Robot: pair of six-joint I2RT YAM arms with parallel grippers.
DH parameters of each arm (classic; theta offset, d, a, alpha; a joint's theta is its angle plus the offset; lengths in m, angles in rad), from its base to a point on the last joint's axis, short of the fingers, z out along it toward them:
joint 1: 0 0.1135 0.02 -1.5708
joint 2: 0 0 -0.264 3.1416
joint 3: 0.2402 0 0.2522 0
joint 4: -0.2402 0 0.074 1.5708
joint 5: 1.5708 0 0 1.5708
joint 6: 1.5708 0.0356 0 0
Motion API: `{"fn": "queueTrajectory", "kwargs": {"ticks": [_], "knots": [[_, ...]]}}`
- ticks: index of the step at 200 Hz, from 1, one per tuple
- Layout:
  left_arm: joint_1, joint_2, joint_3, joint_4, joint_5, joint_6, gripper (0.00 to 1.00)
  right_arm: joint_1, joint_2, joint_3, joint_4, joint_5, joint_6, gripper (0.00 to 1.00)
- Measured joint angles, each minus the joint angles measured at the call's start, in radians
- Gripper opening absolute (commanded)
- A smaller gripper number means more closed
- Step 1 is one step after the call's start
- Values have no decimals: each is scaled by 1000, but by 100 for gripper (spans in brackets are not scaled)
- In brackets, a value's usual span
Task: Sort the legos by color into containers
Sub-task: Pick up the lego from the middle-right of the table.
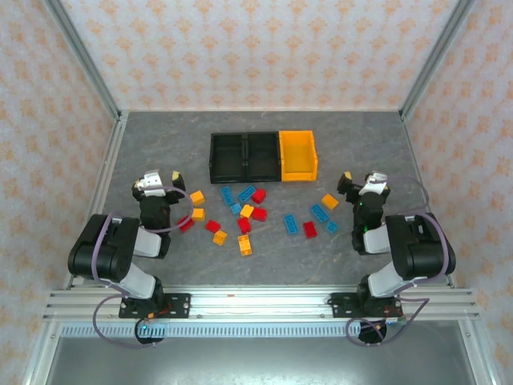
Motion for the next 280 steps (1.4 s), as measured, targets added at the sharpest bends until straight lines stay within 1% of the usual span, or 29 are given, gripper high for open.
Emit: {"fn": "queueTrajectory", "kwargs": {"ticks": [111,196,209,233,258,270,280], "knots": [[0,0,0,0,1,0,100,0,0,0,0,0,0,100],[9,0,1,-2,26,0,100,0,0,0,0,0,0,100],[16,-2,2,-10,25,-1,100,0,-19,8,-39,1,3,100],[18,-70,55,-153,21,-1,100,0,-123,89,-207,0,5,100],[15,-162,171,-330,15,-20,100,0,-220,166,-307,-12,36,100],[15,-204,225,-420,14,-60,100,0,-256,188,-362,-26,70,100],[16,-237,273,-509,19,-137,100,0,-283,209,-428,-26,126,100]]}}
